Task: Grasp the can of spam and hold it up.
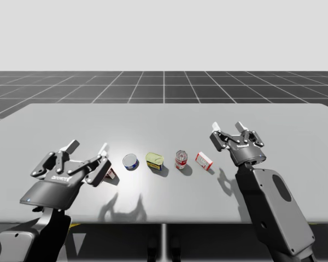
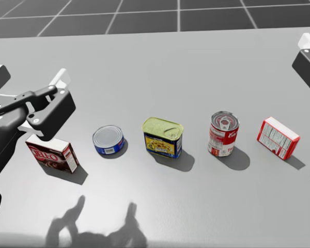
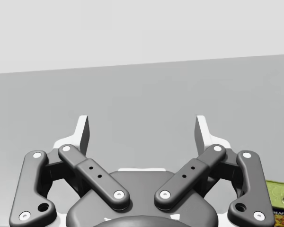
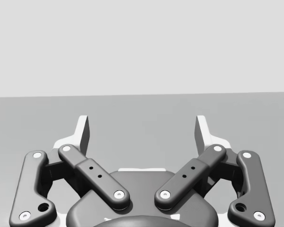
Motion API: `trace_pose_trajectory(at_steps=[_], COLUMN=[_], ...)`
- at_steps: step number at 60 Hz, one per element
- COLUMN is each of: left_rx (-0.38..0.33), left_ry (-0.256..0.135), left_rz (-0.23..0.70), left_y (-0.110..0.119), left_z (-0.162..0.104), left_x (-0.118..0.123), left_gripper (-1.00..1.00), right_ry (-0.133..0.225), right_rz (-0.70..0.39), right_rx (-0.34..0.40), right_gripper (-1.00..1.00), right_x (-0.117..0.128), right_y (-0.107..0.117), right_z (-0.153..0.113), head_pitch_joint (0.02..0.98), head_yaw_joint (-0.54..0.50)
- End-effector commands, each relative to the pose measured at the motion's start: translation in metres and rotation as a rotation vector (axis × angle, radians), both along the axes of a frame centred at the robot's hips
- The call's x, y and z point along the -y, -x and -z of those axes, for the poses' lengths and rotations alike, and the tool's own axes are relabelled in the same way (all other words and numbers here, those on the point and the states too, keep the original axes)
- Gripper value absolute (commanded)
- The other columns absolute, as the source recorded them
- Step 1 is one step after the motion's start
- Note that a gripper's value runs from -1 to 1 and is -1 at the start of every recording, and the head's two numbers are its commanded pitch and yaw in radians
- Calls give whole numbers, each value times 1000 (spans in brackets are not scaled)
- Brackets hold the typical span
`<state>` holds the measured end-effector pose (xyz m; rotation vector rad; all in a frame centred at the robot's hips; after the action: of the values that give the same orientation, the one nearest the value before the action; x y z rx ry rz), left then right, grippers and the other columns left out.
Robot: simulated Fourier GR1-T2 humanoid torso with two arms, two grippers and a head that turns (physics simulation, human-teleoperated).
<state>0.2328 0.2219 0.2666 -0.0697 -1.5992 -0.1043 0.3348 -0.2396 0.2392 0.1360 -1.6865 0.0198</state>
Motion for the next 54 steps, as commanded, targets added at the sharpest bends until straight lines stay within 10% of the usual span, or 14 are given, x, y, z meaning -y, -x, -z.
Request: trace_pose_trajectory(at_steps=[1,21,54], left_rx=[-74,-213,-315], left_ry=[10,16,-2], left_rz=[100,164,191], left_y=[28,41,-3], left_z=[10,62,110], left_x=[26,65,101], left_gripper=[-1000,-1000,-1000], right_ry=[1,-1,-5], right_rz=[0,3,-2], right_rx=[0,4,4], right_gripper=[-1000,-1000,-1000], right_x=[-1,0,-1], right_y=[-1,0,1], right_z=[1,0,0], head_pitch_joint=[784,785,787], head_yaw_joint=[96,94,88])
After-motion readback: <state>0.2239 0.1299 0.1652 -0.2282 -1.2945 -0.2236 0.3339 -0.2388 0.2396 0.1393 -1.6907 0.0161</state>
